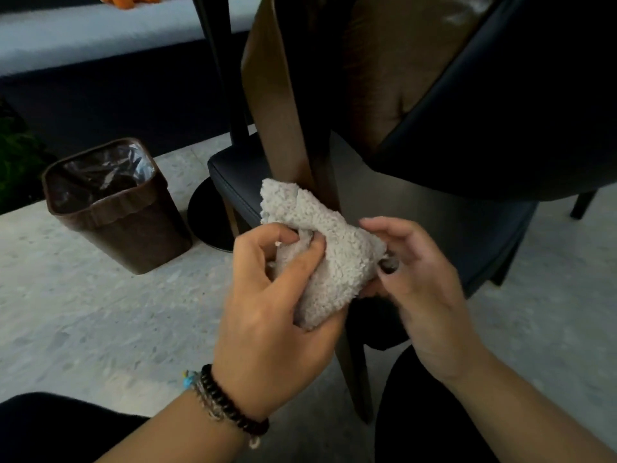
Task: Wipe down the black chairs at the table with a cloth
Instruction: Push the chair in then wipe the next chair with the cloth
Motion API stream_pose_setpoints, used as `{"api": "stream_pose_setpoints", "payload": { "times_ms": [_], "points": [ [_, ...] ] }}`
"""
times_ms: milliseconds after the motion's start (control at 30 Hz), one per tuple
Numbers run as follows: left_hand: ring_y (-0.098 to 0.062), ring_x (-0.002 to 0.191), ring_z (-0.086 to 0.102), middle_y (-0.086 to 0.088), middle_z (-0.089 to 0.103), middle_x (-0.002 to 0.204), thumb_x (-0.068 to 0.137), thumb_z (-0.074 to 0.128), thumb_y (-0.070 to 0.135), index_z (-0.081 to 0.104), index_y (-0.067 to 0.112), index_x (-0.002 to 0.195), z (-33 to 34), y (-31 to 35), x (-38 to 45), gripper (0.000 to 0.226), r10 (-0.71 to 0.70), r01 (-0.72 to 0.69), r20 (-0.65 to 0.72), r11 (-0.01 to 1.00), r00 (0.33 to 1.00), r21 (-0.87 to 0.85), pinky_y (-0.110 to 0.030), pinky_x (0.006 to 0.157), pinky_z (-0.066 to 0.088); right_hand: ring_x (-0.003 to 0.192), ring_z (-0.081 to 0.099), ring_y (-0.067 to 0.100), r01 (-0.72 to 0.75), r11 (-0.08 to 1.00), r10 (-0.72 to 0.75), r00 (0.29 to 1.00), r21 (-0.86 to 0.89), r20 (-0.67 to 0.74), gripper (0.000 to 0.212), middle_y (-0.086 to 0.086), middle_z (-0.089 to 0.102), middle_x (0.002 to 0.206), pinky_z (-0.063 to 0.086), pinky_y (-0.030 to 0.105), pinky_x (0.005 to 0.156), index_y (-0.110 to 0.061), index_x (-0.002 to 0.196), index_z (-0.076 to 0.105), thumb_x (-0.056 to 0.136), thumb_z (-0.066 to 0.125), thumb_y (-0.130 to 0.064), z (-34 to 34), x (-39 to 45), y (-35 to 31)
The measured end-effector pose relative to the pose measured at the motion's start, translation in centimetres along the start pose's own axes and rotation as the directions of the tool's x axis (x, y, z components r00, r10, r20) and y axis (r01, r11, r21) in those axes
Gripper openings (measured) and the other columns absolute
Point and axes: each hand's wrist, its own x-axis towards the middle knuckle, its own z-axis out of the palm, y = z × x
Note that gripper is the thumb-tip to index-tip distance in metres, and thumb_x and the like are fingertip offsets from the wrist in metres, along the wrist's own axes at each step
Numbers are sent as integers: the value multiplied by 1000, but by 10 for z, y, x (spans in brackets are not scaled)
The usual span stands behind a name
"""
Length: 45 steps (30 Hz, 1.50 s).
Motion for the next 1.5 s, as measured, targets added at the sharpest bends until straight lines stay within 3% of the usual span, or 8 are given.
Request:
{"api": "stream_pose_setpoints", "payload": {
  "times_ms": [167,367,467,567,700,1067,1267,1500],
  "points": [
    [-15,115,45,-11,41,130,80,71,41,52,8,136,5,21,-2,67,156,-137,176,984,972,-113,-20,93,41,94,70,12,-24,999,19,988,-32,-154,38,-3,73,101,55,21,71,-36,104,67,69,73,-21,-23,-5,-6],
    [-27,109,50,-12,38,127,79,67,33,35,15,127,20,-10,15,60,-124,104,-113,979,986,-173,-34,83,47,112,54,12,-373,765,52,848,-525,-528,49,-12,55,117,44,20,83,-31,126,52,82,73,-25,-73,20,14],
    [-20,117,53,-12,41,135,81,64,39,23,15,137,31,-26,22,73,-278,289,86,873,957,-393,-37,95,49,131,35,16,-40,353,-349,922,-935,-171,51,3,39,139,35,34,107,-23,138,44,89,58,-31,-58,16,17],
    [-25,112,60,-13,56,121,87,58,39,32,22,132,41,-28,23,55,-234,331,241,771,942,-544,-47,94,51,148,13,31,-25,217,-22,999,-976,-31,64,5,25,157,9,63,115,-34,146,35,88,36,-60,-40,-3,32],
    [-37,104,59,-18,55,112,89,57,40,38,22,123,45,-25,24,43,-261,351,235,730,936,-587,-56,89,50,147,18,39,39,10,99,994,-999,40,63,6,32,157,10,72,111,-36,149,34,91,28,-60,-49,-6,44],
    [-48,110,49,-8,48,106,80,60,38,36,23,114,40,-13,28,44,-357,470,307,623,882,-625,-59,96,45,133,45,35,417,123,30,905,-900,424,51,5,55,139,36,55,108,-23,132,60,87,41,-38,-68,26,40],
    [-43,106,53,-5,49,104,77,62,40,36,24,110,44,-14,29,44,-337,445,293,619,895,-648,-57,94,48,146,22,32,102,101,132,985,-990,115,81,1,36,152,18,69,110,-37,145,41,71,37,-70,-76,33,36],
    [-3,95,58,6,51,104,79,69,21,33,17,119,51,-12,28,54,-369,431,236,650,899,-626,-24,87,52,121,56,30,208,274,-5,977,-939,215,52,9,59,131,47,49,96,-19,126,65,76,56,-30,-79,41,39]
  ]
}}
